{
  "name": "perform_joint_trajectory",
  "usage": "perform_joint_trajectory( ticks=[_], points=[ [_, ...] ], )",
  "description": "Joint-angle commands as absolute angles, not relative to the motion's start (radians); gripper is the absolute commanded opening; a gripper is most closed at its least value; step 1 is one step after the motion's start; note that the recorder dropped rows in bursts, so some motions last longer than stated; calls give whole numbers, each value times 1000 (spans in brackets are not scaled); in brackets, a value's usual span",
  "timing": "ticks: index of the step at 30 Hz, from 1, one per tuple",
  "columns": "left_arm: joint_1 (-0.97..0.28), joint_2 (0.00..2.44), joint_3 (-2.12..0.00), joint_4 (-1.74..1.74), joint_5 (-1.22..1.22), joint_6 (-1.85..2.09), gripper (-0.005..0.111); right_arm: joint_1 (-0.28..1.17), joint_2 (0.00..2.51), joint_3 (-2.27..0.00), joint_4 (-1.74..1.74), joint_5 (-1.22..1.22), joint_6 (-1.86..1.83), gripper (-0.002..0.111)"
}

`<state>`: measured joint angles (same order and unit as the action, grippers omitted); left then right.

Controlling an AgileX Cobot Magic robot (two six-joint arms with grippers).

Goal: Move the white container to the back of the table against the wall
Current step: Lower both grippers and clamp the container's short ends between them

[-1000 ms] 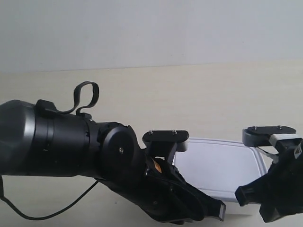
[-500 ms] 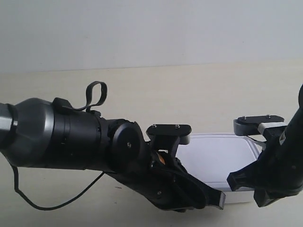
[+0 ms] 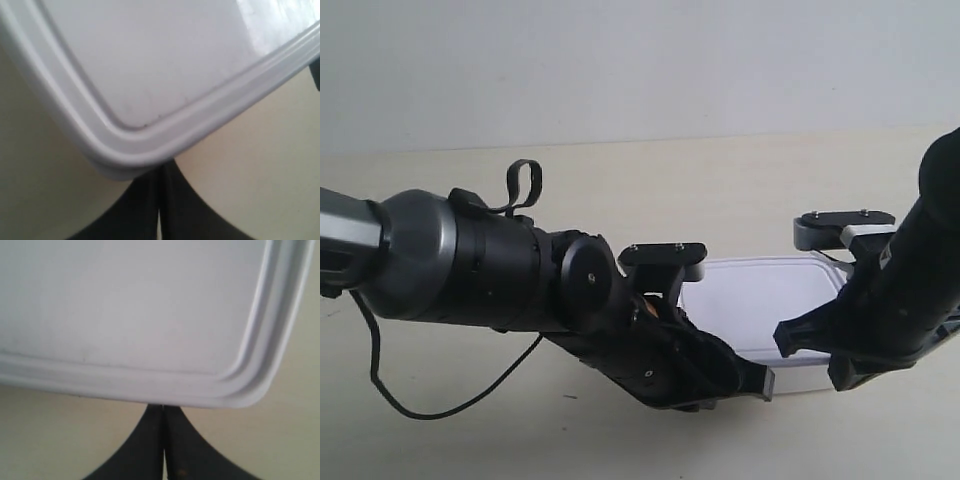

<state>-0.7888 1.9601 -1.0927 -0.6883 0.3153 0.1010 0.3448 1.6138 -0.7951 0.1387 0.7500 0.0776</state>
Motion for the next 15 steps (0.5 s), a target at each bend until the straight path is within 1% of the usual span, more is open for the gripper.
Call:
perform_joint_trajectory(
  ticks=[1, 6, 15],
  points=[
    [-775, 1966, -1116, -686, 303, 110, 0, 348, 1652, -838, 133, 744, 80, 0],
    [-742, 1971, -1116, -686, 261, 112, 0, 348, 1686, -886, 133, 738, 80, 0],
    [-686, 2000, -1164, -685, 268, 129, 0, 348, 1753, -968, 133, 750, 80, 0]
  ],
)
